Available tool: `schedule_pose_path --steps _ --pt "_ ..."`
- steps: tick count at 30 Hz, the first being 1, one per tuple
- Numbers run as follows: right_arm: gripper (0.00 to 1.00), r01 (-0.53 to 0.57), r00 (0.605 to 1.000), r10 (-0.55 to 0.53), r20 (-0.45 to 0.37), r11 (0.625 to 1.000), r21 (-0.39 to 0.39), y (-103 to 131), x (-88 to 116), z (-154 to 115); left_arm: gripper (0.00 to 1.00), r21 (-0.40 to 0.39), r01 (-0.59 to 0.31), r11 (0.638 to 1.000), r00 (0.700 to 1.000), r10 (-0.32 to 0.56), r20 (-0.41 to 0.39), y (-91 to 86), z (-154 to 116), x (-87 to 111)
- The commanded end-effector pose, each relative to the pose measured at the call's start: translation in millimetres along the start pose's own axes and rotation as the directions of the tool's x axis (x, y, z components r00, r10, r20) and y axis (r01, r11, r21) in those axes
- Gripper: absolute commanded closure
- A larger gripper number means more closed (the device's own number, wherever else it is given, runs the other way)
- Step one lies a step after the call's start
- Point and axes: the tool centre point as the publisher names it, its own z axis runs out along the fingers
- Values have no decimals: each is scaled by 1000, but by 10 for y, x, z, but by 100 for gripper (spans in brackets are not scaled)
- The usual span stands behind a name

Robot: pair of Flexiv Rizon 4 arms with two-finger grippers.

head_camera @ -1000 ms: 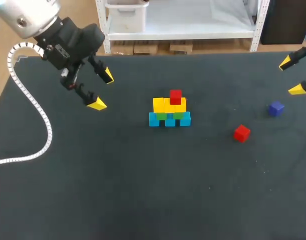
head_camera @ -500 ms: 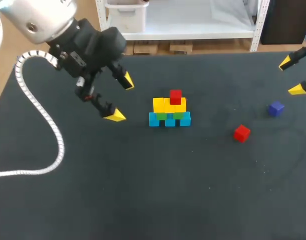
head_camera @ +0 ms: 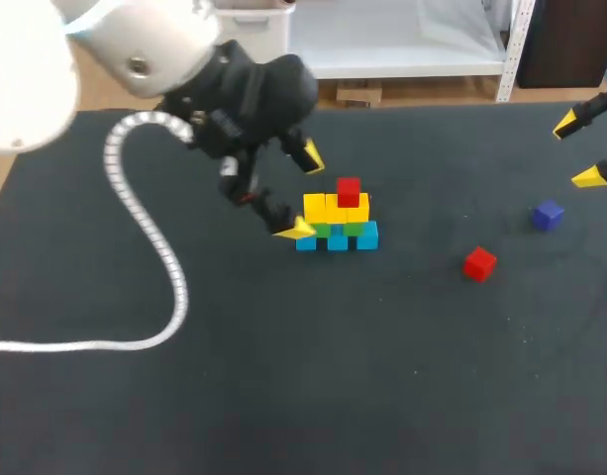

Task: Place the blue cubes, place green cubes on the blue cubes, place the yellow cubes on the green cubes, then place the red cubes on the yellow cubes, and place purple cube on the red cubes.

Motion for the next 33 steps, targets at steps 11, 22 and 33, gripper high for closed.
schedule_pose_path --steps 11,22,33 --pt "0 0 1000 0 1 1000 0 -3 0 2 0 186 -80 979 990 100 -102 536 1033 -548" --pt "0 0 1000 0 1 1000 0 -3 0 2 0 273 -161 948 960 215 -181 693 1646 -686" --pt "0 0 1000 0 1 1000 0 -3 0 2 0 248 -123 961 967 173 -188 711 1960 -787"
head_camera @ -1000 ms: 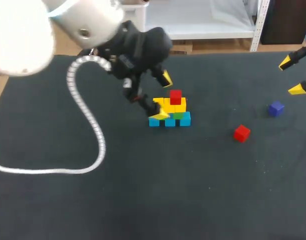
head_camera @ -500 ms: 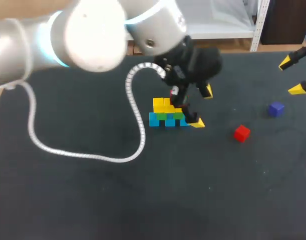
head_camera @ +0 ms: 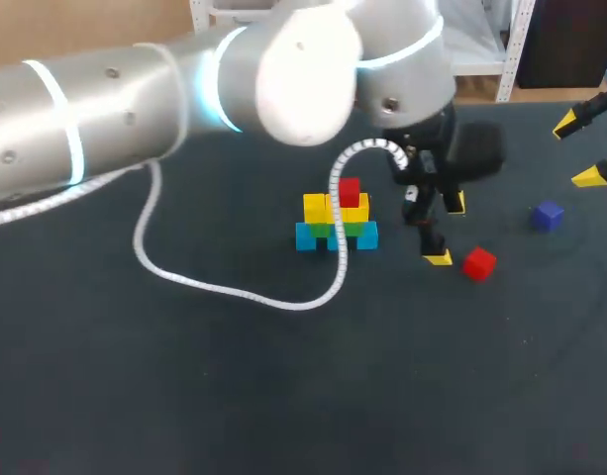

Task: Place the blue cubes, place green cubes on the blue cubes, place the yellow cubes on the green cubes, then place the red cubes on the yellow cubes, and place purple cube on the red cubes.

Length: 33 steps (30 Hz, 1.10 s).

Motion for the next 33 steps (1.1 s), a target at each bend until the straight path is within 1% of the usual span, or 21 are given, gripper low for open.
schedule_pose_path --steps 1,4,6,8,10,12,14,17,21,24,27,33 --pt "0 0 1000 0 1 1000 0 -2 0 2 0 70 16 997 1000 -14 -28 113 69 -62" --pt "0 0 1000 0 1 1000 0 -2 0 2 0 64 18 998 999 -17 -29 101 95 -77" --pt "0 0 1000 0 1 1000 0 -2 0 2 0 40 36 999 999 -35 -25 74 64 -58" --pt "0 0 1000 0 1 1000 0 -2 0 2 0 11 49 999 999 -49 17 30 -31 -11" --pt "0 0 1000 0 1 1000 0 -2 0 2 0 -28 39 999 999 -39 29 -63 -170 37" --pt "0 0 1000 0 1 1000 0 -2 0 2 0 -46 40 998 998 -37 59 -179 -320 100" --pt "0 0 1000 0 1 1000 0 -2 0 2 0 -54 44 998 998 -41 50 -309 -455 170" --pt "0 0 1000 0 1 1000 0 -2 0 2 0 -68 78 995 994 -73 82 -492 -645 323" --pt "0 0 1000 0 1 1000 0 -2 0 2 0 -97 149 984 978 -132 163 -681 -875 608" --pt "0 0 1000 0 1 1000 0 -2 0 2 0 -123 182 976 964 -153 217 -791 -1049 867" --pt "0 0 1000 0 1 1000 0 -2 0 2 0 -134 197 971 957 -161 242 -890 -1187 1152" --pt "0 0 1000 0 1 1000 0 -2 0 2 0 -141 181 973 954 -138 268 -1106 -1428 1781"
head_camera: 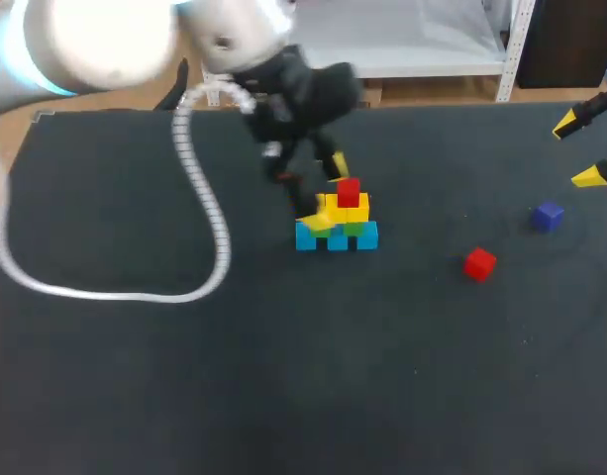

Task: Place the blue cubes, place green cubes on the blue cubes, place the yellow cubes on the green cubes, then place the red cubes on the yellow cubes, and place purple cube on the red cubes.

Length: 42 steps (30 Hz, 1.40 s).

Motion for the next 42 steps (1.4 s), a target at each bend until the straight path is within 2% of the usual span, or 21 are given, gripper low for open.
schedule_pose_path --steps 1,3,4,7,11,15,22,28,30,33,35,42 --pt "0 0 1000 0 1 1000 0 -3 0 2 0 -176 -4 984 987 33 159 -378 -291 713" --pt "0 0 1000 0 1 1000 0 -3 0 2 0 -166 -17 986 994 34 103 -405 -340 923" --pt "0 0 1000 0 1 1000 0 -3 0 2 0 -164 -17 986 990 39 137 -420 -372 1030" --pt "0 0 1000 0 1 1000 0 -3 0 2 0 -153 -18 988 992 38 123 -453 -435 1287" --pt "0 0 1000 0 1 1000 0 -3 0 2 0 -148 -20 989 990 41 138 -468 -494 1482" --pt "0 0 1000 0 1 1000 0 -3 0 2 0 -165 -36 986 983 65 172 -444 -531 1548" --pt "0 0 1000 0 1 1000 0 -3 0 2 0 -170 3 985 971 38 236 -370 -575 1595" --pt "0 0 1000 0 1 1000 0 -3 0 2 0 -173 -23 985 972 63 226 -327 -602 1580" --pt "0 87 995 -88 -45 996 -10 63 -91 -4 0 -173 -23 985 972 63 226 -327 -602 1580" --pt "0 230 970 -236 -53 969 -90 250 -200 42 0 -173 -23 985 972 63 226 -327 -602 1580" --pt "0 331 939 -341 -38 931 -156 385 -233 71 0 -173 -23 985 972 63 226 -327 -602 1580" --pt "0 482 861 -508 -22 830 -279 667 -110 281 0 -173 -23 985 972 63 226 -327 -602 1580"
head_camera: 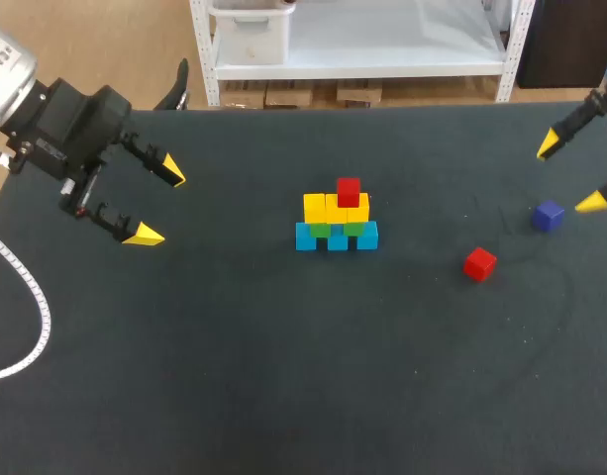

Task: Place the blue cubes, place green cubes on the blue cubes, place the yellow cubes on the green cubes, then place the red cubes on the yellow cubes, and place purple cube on the red cubes.

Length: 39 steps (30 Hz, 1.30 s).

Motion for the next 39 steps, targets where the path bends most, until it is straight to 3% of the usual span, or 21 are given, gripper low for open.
schedule_pose_path --steps 1,15,24,39 --pt "0 197 980 -198 -4 973 -117 149 -5 206 0 -1 -1 1000 1000 1 0 2 -1 3" --pt "0 301 953 -302 22 934 -190 170 -64 885 0 -1 -1 1000 1000 1 0 2 -1 3" --pt "0 307 950 -312 11 928 -210 99 10 1069 0 -1 -1 1000 1000 1 0 2 -1 3" --pt "0 287 956 -294 0 931 -225 116 -38 1266 0 -1 -1 1000 1000 1 0 2 -1 3"
